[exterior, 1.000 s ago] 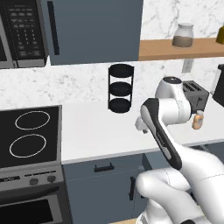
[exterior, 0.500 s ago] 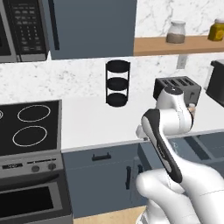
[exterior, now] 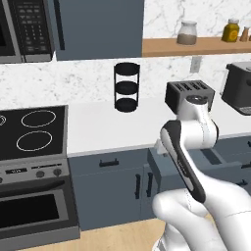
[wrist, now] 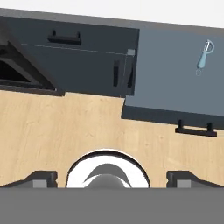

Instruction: Pick the peeler from the drawer and place it on the counter.

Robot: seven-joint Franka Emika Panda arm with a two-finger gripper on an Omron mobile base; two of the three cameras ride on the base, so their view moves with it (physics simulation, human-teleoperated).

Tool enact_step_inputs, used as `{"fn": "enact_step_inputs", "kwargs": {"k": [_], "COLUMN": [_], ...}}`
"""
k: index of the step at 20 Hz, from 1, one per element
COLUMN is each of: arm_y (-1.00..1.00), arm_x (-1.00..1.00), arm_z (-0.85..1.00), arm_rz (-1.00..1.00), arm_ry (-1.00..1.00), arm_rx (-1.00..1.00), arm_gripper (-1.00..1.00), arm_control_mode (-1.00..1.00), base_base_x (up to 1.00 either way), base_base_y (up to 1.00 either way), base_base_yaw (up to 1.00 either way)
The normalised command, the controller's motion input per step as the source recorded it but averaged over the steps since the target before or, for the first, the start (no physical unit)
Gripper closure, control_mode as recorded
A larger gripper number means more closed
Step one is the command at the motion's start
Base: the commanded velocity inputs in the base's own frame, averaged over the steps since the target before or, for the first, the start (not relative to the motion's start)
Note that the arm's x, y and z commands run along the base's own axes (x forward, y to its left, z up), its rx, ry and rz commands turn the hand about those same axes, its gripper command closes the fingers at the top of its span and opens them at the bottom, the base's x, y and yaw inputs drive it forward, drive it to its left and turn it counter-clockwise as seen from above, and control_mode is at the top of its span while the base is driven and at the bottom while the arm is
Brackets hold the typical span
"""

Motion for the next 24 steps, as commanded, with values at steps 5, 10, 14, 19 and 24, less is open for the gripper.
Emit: {"fn": "enact_step_inputs", "kwargs": {"k": [5,10,14,19,24], "arm_y": [-0.86,-0.86,-0.72,-0.58,-0.57], "arm_x": [0.45,0.63,0.62,0.55,0.46], "arm_z": [-0.17,-0.45,-0.71,-0.55,-0.45], "arm_rz": [0.0,0.0,0.0,0.0,0.0], "arm_ry": [0.01,0.08,0.1,0.1,0.03], "arm_rx": [0.05,0.03,0.0,0.03,0.04], "arm_gripper": [-1.0,-1.0,-1.0,-1.0,-1.0], "arm_control_mode": [-1.0,-1.0,-1.0,-1.0,-1.0], "base_base_x": [0.0,0.0,0.0,0.0,0.0], "base_base_y": [0.0,0.0,0.0,0.0,0.0], "base_base_yaw": [0.0,0.0,0.0,0.0,0.0]}}
